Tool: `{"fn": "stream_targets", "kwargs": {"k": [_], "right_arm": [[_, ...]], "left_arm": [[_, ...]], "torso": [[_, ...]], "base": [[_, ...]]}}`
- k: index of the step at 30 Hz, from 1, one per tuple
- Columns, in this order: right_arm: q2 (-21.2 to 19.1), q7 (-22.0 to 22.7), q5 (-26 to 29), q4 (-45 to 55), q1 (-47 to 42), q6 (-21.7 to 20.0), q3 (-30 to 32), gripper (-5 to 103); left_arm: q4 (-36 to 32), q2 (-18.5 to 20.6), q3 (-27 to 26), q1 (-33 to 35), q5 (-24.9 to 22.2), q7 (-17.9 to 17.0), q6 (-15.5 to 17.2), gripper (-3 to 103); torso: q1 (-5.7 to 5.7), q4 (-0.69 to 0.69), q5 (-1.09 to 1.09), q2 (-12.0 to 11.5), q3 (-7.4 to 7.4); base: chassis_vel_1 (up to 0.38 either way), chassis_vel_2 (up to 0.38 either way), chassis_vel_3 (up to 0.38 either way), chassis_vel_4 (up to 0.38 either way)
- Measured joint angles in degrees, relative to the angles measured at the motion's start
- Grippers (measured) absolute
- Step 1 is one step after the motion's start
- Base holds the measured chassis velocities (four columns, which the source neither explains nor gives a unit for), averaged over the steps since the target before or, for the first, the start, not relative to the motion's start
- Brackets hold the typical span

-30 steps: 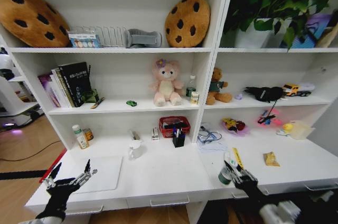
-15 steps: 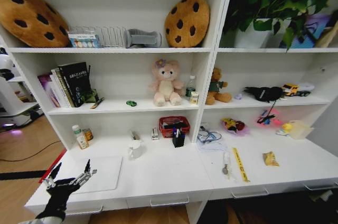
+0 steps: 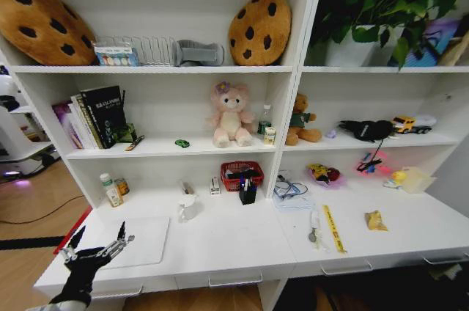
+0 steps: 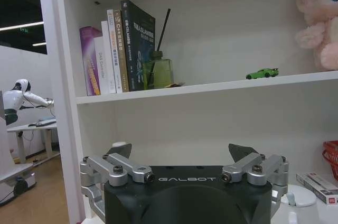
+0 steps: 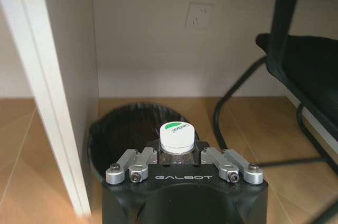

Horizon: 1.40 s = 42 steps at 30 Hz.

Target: Organize the objects on the table.

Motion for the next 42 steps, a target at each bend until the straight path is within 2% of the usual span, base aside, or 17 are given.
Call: {"fn": "stream_targets", "kwargs": {"k": [7, 8, 11, 13, 16, 23, 25, 26, 29, 30, 34, 36, 38, 39, 41, 42], "right_arm": [[0.6, -0.5, -1.9, -7.3, 8.0, 1.4, -0.1, 30], [0.6, -0.7, -2.5, -8.9, 9.4, 2.3, -0.2, 30], [0.9, -1.1, -5.1, -17.1, 16.7, 9.2, 0.1, 30], [1.0, -1.5, -5.2, -17.8, 17.7, 9.7, 0.2, 30], [1.2, -2.5, -5.3, -18.2, 19.1, 10.0, 0.2, 30], [1.2, -2.6, -5.6, -18.3, 19.9, 9.5, 0.2, 28], [1.0, -2.5, -5.5, -18.2, 20.0, 9.0, 0.1, 37], [1.0, -2.5, -5.5, -18.2, 20.0, 9.0, 0.1, 37], [0.9, -2.1, -5.5, -17.9, 19.9, 8.6, 0.1, 54], [0.9, -2.1, -5.5, -17.9, 19.9, 8.6, 0.1, 54], [0.8, -1.5, -5.8, -15.2, 17.4, 8.7, 0.1, 76], [0.8, -1.5, -6.4, -14.4, 16.5, 9.0, 0.4, 76], [0.8, -1.5, -7.2, -11.0, 12.8, 8.9, 0.7, 87], [0.8, -1.5, -7.2, -11.0, 12.8, 8.9, 0.7, 87], [0.5, -2.5, -6.9, -5.5, 6.4, 7.9, 0.5, 96], [0.5, -2.5, -6.9, -5.5, 6.4, 7.9, 0.5, 96]], "left_arm": [[0.0, 0.0, 0.0, 0.0, 0.0, 0.0, 0.0, 100], [0.0, 0.0, 0.0, 0.0, 0.0, 0.0, 0.0, 100], [0.0, 0.0, 0.0, 0.0, 0.0, 0.0, 0.0, 100], [0.0, 0.0, 0.0, 0.0, 0.0, 0.0, 0.0, 100], [0.0, 0.0, 0.0, 0.0, 0.0, 0.0, 0.0, 100], [0.0, 0.0, 0.0, 0.0, 0.0, 0.0, 0.0, 100], [0.0, 0.0, 0.0, 0.0, 0.0, 0.0, 0.0, 100], [0.0, 0.0, 0.0, 0.0, 0.0, 0.0, 0.0, 100], [0.0, 0.0, 0.0, 0.0, 0.0, 0.0, 0.0, 100], [0.0, 0.0, 0.0, 0.0, 0.0, 0.0, 0.0, 100], [0.0, 0.0, 0.0, 0.0, 0.0, 0.0, 0.0, 100], [0.0, 0.0, 0.0, 0.0, 0.0, 0.0, 0.0, 100], [0.0, 0.0, 0.0, 0.0, 0.0, 0.0, 0.0, 100], [0.0, 0.0, 0.0, 0.0, 0.0, 0.0, 0.0, 100], [0.0, 0.0, 0.0, 0.0, 0.0, 0.0, 0.0, 100], [0.0, 0.0, 0.0, 0.0, 0.0, 0.0, 0.0, 100]], "torso": [[0.0, -0.04, -0.01, 0.0, 0.0], [0.0, -0.05, -0.01, 0.0, 0.0], [0.0, 0.01, 0.0, 0.0, 0.0], [0.01, 0.03, -0.01, 0.0, 0.0], [0.01, -0.04, -0.01, 0.0, 0.0], [0.0, -0.03, 0.0, 0.0, -0.01], [0.01, -0.03, -0.02, 0.0, -0.01], [0.01, -0.03, -0.02, 0.0, -0.01], [0.01, -0.02, -0.01, 0.0, -0.01], [0.01, -0.02, -0.01, 0.0, -0.01], [0.0, -0.01, -0.01, 0.0, -0.01], [0.0, -0.03, -0.01, 0.0, -0.01], [0.0, 0.0, -0.01, 0.0, -0.02], [0.0, 0.0, -0.01, 0.0, -0.02], [0.0, -0.05, 0.02, 0.0, -0.02], [0.0, -0.05, 0.02, 0.0, -0.02]], "base": [[0.0, 0.0, 0.0, 0.0], [0.0, 0.0, 0.0, 0.0], [0.0, 0.0, 0.0, 0.0], [0.0, 0.0, 0.0, 0.0], [0.0, 0.0, 0.0, 0.0], [0.0, 0.0, 0.0, 0.0], [0.0, 0.0, 0.0, 0.0], [0.0, 0.0, 0.0, 0.0], [0.0, 0.0, 0.0, 0.0], [0.0, 0.0, 0.0, 0.0], [0.0, 0.0, 0.0, 0.0], [0.0, 0.0, 0.0, 0.0], [0.0, 0.0, 0.0, 0.0], [0.0, 0.0, 0.0, 0.0], [0.0, 0.0, 0.0, 0.0], [0.0, 0.0, 0.0, 0.0]]}}
